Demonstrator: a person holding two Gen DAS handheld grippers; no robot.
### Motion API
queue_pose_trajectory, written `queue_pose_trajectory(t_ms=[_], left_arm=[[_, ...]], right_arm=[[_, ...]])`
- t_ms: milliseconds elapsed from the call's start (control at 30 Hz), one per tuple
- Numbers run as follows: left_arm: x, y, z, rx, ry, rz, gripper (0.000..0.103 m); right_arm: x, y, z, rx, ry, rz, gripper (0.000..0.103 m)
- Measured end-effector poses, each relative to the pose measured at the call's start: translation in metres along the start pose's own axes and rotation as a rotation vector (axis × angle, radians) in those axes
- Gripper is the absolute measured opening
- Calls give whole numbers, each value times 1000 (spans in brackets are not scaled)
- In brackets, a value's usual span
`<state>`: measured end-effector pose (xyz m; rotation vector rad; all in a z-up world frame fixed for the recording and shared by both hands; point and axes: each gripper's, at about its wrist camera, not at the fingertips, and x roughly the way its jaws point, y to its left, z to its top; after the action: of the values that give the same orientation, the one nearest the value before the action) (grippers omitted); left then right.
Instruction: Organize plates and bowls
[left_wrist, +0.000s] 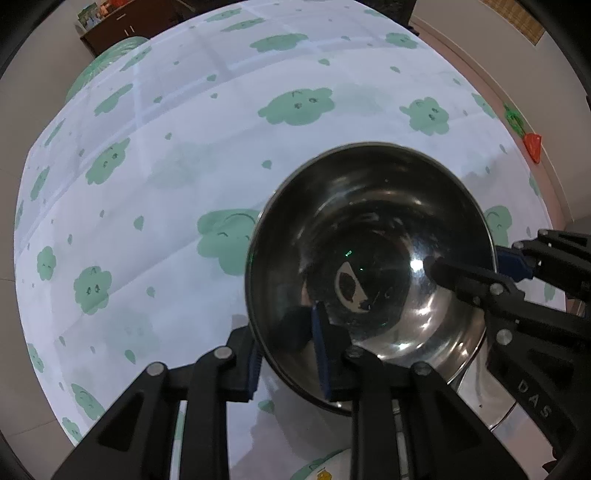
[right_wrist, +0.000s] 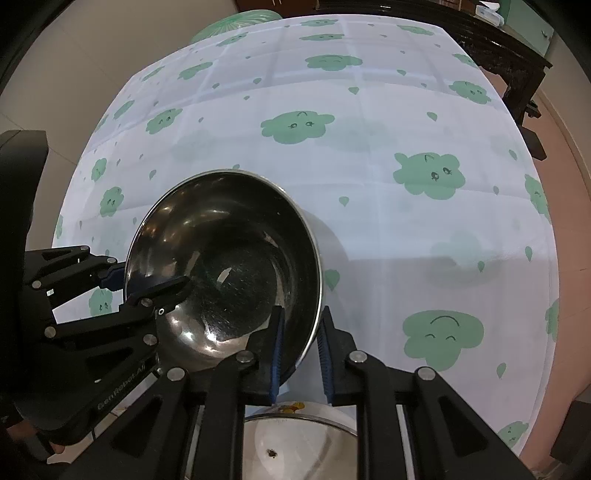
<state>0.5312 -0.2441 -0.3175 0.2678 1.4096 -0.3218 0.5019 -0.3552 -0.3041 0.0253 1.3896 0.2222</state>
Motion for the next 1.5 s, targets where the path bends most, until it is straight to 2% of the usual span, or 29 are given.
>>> queue_pose_trajectory(t_ms=[267,800,1500], left_arm=[[-15,-3,-6,1,-20,7,22],[-48,13,-21,-17,-57,3,22],[-86,12,-54,-12,-111,4,22]], right_arm=[[-10,3,2,-6,-16,-3,19],[-36,26,-1,-39,-39,-17,19],[-70,49,-28,-58,-64,-38,19]])
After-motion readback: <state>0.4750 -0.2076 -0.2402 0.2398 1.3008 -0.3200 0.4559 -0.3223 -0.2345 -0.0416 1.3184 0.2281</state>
